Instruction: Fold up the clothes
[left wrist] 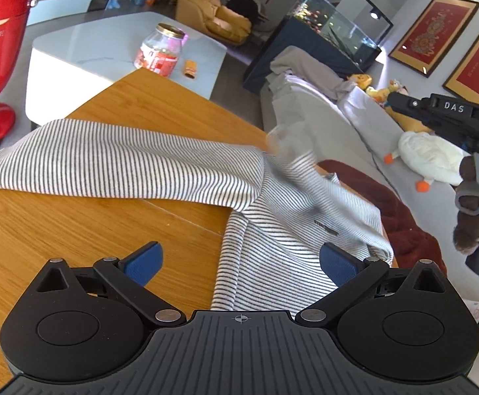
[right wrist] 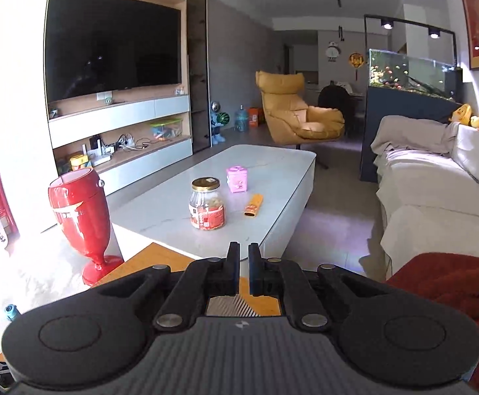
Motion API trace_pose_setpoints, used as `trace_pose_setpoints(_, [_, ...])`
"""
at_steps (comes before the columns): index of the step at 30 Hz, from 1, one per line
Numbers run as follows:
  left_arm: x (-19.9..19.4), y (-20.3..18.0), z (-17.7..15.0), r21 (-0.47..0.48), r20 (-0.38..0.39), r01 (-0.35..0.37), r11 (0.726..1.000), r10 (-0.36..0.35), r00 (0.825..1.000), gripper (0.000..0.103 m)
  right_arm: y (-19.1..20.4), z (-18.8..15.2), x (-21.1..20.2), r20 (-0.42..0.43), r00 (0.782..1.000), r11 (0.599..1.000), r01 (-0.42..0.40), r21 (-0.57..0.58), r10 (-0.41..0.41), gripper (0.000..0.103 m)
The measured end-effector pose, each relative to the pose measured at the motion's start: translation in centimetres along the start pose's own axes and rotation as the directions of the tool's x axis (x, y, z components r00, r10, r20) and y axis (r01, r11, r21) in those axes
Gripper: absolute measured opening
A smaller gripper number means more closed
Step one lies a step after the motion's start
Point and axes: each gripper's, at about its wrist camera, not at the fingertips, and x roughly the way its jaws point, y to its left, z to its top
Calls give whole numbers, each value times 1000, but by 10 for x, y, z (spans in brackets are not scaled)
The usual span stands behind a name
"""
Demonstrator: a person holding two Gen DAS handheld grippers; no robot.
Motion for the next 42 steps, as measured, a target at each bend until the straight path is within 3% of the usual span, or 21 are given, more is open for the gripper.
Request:
trace_pose_setpoints(3, [2, 10, 6, -52, 5, 1, 999, -1, 1000, 103, 4, -10, 6, 9, 1000, 999, -27, 34, 27, 8])
trace_pose_setpoints(7, [11, 31, 21, -182, 38, 14, 983, -7, 999, 103, -5, -27, -4, 37, 999, 995, -37, 90, 34, 54])
trace_pose_setpoints(8, [15, 37, 25, -226, 42, 9, 974, 1, 999, 103, -8, -35, -9, 36, 999, 995, -36, 96, 32, 59])
trace_pose_setpoints(12, [30, 62, 39, -409, 60, -6, 913, 33, 998, 103, -24, -79, -22, -13, 1000, 990, -16, 143, 18, 64])
trace_pose_setpoints(15, [32, 73, 48, -517, 115, -37, 855, 112, 987, 100, -38, -115, -31, -44, 999, 978, 11, 208, -1, 66])
trace_pose_setpoints(17, [35, 78, 53, -559, 138, -67, 827, 172, 975, 91, -47, -139, -34, -57, 998, 966, 32, 256, -18, 69])
trace_pose_setpoints(19, [43, 80, 60, -544, 124, -136, 828, 240, 963, 56, -54, -162, -34, -80, 996, 954, 60, 292, -38, 69])
trace_pose_setpoints(20, [47, 79, 64, -523, 118, -170, 835, 268, 956, 42, -58, -174, -33, -96, 994, 948, 78, 308, -51, 69])
trace_pose_setpoints(23, [53, 60, 73, -380, 148, -259, 888, 335, 931, 19, -70, -196, -36, -98, 994, 913, 74, 400, -37, 69])
trace_pose_setpoints(27, [48, 5, 86, -158, 272, -281, 947, 315, 909, 10, -76, -203, -45, -23, 999, 898, 38, 439, -32, 74])
trace_pose_setpoints(31, [44, -71, 93, 91, 394, -245, 965, 191, 899, 8, -76, -203, -48, 8, 999, 897, 25, 441, -32, 74])
trace_pose_setpoints(34, [48, -129, 74, 288, 383, -161, 944, 41, 923, 8, -78, -204, -52, 41, 998, 887, 19, 462, -43, 75])
trace_pose_setpoints(37, [64, -168, 35, 453, 253, -29, 891, -97, 963, 8, -86, -206, -59, 72, 996, 861, 13, 508, -58, 78])
trace_pose_setpoints(40, [83, -183, -5, 546, 103, 80, 834, -162, 981, 10, -100, -205, -63, 76, 995, 827, 11, 562, -64, 79])
trace_pose_setpoints(42, [92, -183, -24, 566, 32, 115, 816, -162, 986, 17, -108, -200, -70, 82, 993, 828, 26, 560, -87, 79])
